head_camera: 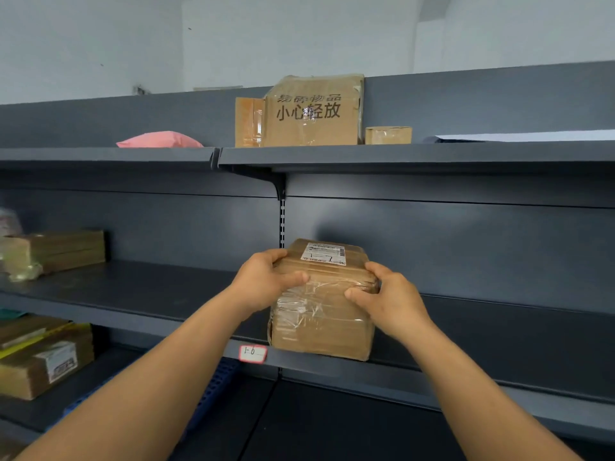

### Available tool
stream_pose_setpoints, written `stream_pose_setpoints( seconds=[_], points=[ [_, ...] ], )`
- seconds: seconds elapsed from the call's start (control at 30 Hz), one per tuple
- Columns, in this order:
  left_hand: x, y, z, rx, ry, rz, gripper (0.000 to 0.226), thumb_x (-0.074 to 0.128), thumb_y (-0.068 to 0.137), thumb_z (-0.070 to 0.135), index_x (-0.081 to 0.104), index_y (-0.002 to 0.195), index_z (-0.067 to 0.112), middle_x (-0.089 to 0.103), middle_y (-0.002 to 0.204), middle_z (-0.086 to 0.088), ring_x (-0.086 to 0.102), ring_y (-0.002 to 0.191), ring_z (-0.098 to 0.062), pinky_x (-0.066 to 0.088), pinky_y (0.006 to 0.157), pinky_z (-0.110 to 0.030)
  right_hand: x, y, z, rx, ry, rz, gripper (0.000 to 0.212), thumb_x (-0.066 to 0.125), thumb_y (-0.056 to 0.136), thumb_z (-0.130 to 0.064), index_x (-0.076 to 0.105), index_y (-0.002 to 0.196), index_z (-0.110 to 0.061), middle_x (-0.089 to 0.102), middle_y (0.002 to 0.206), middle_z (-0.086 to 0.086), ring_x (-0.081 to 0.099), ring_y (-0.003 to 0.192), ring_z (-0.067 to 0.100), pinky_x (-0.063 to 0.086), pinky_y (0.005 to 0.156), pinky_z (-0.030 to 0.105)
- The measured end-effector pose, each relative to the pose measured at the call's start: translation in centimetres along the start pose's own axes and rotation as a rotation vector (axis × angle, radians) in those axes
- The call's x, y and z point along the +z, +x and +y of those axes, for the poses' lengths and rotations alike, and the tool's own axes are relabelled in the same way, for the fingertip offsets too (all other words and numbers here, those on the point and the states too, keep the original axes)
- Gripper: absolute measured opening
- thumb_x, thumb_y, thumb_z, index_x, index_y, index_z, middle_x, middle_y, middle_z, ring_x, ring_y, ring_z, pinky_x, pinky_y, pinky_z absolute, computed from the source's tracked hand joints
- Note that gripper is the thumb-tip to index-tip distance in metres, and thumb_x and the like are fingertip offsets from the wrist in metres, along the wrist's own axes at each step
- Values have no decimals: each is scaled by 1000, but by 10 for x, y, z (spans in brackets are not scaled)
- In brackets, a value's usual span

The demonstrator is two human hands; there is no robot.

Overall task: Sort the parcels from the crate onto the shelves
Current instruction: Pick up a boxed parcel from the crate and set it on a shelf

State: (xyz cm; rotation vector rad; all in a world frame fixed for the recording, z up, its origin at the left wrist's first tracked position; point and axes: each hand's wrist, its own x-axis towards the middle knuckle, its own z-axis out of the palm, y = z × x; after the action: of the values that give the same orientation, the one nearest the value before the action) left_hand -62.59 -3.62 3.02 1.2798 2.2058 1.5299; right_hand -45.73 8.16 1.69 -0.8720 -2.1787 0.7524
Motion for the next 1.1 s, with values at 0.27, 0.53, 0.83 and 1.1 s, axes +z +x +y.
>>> stream_pose_setpoints(
  seconds=[0.27,0.53,0.83,1.1],
  points=[
    [3,-23,0,105,-33,92,78,84,71,23,47,139,23,60,116,9,62,102,-8,52,96,-34,5,-25,16,-28,117,117,69,76,79,-33,44,140,-30,59,122,-10,56,103,8,46,85,23],
    [1,-82,-12,161,-65,134,77,86,68,22,50,136,28,59,124,10,60,108,-6,51,97,-35,15,-81,21,-36,187,179,71,82,72,-31,48,135,-35,61,121,-12,60,106,9,51,94,33],
    [5,-155,-17,189,-142,127,73,85,68,16,52,130,36,57,123,13,60,109,-7,52,95,-37,4,-158,26,-102,222,208,68,81,74,-25,49,133,-34,52,129,-19,54,110,3,47,96,26],
    [18,-237,-17,152,-139,172,69,85,67,18,51,119,49,58,122,13,59,110,-7,53,94,-36,-11,-226,40,-145,220,136,68,82,72,-24,52,132,-34,50,129,-22,55,109,4,48,94,24]
  ],
)
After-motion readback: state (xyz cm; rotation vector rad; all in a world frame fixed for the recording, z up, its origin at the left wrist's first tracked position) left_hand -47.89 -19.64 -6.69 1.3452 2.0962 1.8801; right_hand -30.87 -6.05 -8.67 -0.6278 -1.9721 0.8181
